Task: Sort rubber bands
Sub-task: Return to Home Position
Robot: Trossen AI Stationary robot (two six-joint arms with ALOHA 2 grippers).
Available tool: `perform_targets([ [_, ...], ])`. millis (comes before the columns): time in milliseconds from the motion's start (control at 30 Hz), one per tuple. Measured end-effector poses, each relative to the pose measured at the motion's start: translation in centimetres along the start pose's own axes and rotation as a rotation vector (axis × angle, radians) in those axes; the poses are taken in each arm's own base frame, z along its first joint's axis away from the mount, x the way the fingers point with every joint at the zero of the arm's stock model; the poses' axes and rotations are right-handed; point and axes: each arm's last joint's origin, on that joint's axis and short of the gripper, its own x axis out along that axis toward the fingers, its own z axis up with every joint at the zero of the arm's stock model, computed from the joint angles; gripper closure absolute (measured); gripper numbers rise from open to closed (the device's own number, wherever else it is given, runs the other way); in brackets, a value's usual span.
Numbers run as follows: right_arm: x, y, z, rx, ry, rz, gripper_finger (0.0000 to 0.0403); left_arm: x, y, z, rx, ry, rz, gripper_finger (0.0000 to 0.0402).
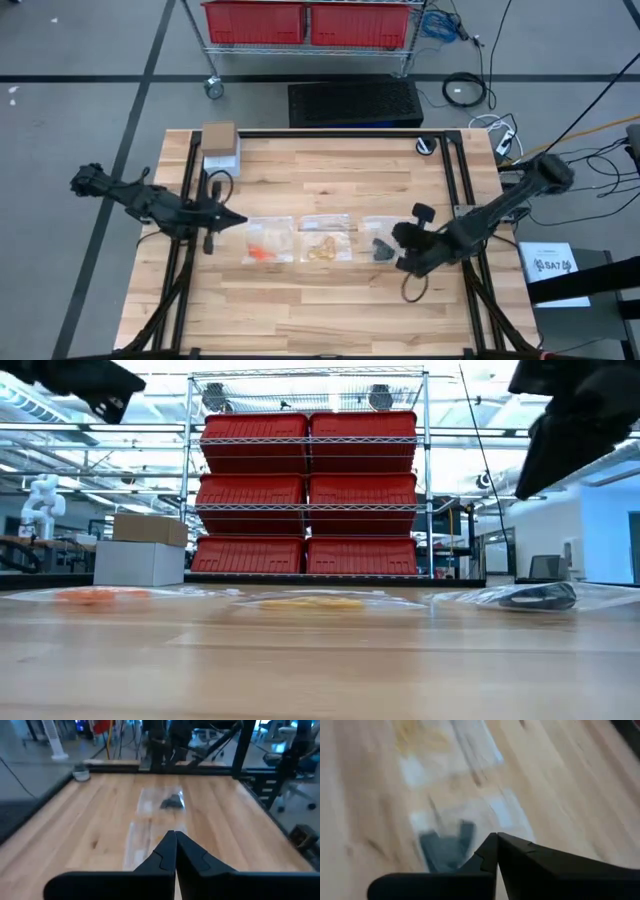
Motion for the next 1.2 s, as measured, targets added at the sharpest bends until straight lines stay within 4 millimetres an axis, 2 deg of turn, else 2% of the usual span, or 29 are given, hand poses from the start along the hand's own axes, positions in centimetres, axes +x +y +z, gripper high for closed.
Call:
perform_targets([
  [100, 0.7, -2.1, -0.6, 0.044, -0.146, 0.079, 0.0403, 0.5, 0.4, 0.0, 0.052, -0.054, 0.013, 0.0398],
  [233, 1.9, -5.4, -0.5, 0.040, -0.327, 0.075, 0.0403, 0.9, 1.2, -0.1, 0.083, -0.046, 0.087, 0.0398],
  [367, 1.6, -8.6, -0.2, 0.049, -0.568, 0.107, 0.0403, 1.0, 2.2, 0.0, 0.074, -0.047, 0.160, 0.0399],
  [533, 1.1, -11.5, -2.7, 0.094, -0.773, 0.083, 0.0403, 0.5, 2.8, -0.6, 0.063, -0.001, 0.192, 0.0399],
  [667, 0.8, -12.3, -5.0, 0.136, -0.861, 0.082, 0.0403, -1.4, 3.0, -0.9, 0.008, -0.036, 0.236, 0.0399],
  [767, 0.6, -12.7, -6.3, 0.149, -0.909, 0.054, 0.0403, -3.2, 3.1, -0.7, -0.049, -0.147, 0.245, 0.0400],
  [867, 0.4, -12.9, -6.7, 0.147, -0.896, 0.027, 0.0403, -4.1, 3.2, -1.0, -0.090, -0.260, 0.234, 0.0400],
  [1000, 0.6, -12.9, -6.9, 0.153, -0.857, 0.037, 0.0403, -2.0, 2.8, -3.3, -0.074, -0.358, 0.165, 0.0400],
  [1100, 0.5, -12.8, -6.9, 0.161, -0.857, 0.081, 0.0403, 0.0, 2.5, -5.7, -0.069, -0.363, 0.071, 0.0400],
  [1200, 0.5, -12.6, -6.9, 0.164, -0.854, 0.128, 0.0403, 0.5, 2.2, -6.8, -0.068, -0.352, -0.022, 0.0400],
])
